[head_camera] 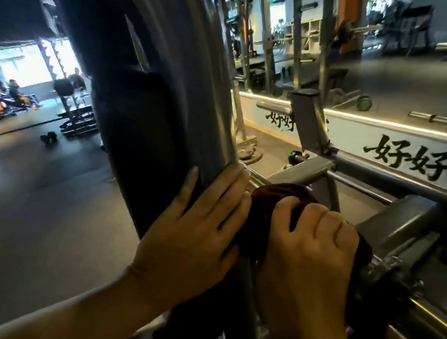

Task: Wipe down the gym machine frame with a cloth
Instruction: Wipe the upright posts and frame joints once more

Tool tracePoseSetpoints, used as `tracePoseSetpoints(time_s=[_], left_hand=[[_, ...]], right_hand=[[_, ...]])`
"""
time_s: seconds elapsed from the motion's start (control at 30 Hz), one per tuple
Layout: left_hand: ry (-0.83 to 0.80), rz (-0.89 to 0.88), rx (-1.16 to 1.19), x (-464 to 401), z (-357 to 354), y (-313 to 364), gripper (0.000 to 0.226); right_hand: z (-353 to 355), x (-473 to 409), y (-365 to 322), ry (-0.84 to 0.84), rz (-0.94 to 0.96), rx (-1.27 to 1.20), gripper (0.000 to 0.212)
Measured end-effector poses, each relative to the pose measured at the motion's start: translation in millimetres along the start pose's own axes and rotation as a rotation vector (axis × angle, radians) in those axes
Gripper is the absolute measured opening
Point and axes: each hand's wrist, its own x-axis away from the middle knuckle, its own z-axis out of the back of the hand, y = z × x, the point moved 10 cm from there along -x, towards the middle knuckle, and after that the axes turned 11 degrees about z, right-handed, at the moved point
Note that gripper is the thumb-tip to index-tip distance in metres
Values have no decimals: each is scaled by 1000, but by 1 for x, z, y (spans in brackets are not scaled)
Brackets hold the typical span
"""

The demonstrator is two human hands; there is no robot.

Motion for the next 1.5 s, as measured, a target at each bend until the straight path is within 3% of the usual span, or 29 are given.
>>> tracePoseSetpoints(time_s=[0.1,0.2,0.3,0.43,0.57,0.67,0.77,0.83,0.9,1.0,1.17,1.27,1.5], left_hand=[[-13,-2,14,3,-1,0,60],[-21,-5,27,3,1,0,65],[-35,6,80,1,7,-1,62],[-71,22,200,0,20,-5,55],[-99,68,393,0,40,-21,51],[20,207,410,-10,64,-61,53],[111,282,426,-25,79,-87,60],[91,275,411,-36,79,-84,66],[53,280,407,-44,74,-77,73],[38,320,466,-47,70,-72,74],[37,332,492,-46,66,-64,72],[60,324,486,-45,65,-62,70],[13,417,381,-47,67,-57,72]], right_hand=[[-1,2,3,-25,-26,-18,44],[2,2,1,-22,4,-130,46],[6,5,-4,-25,82,-285,56],[20,0,-6,-28,73,-576,39],[30,-14,-11,-8,-142,-1162,25],[18,-36,-19,-163,-414,-1635,33],[5,-59,-29,-335,-586,-1951,21],[-5,-62,-38,-467,-579,-1930,18],[-2,-68,-37,-446,-384,-1716,21],[3,-61,-27,-380,-343,-1573,26],[9,-73,-23,-335,-433,-1884,23],[-11,-86,-33,-467,-365,-1715,12],[-38,-113,-53,-722,45,-1308,22]])
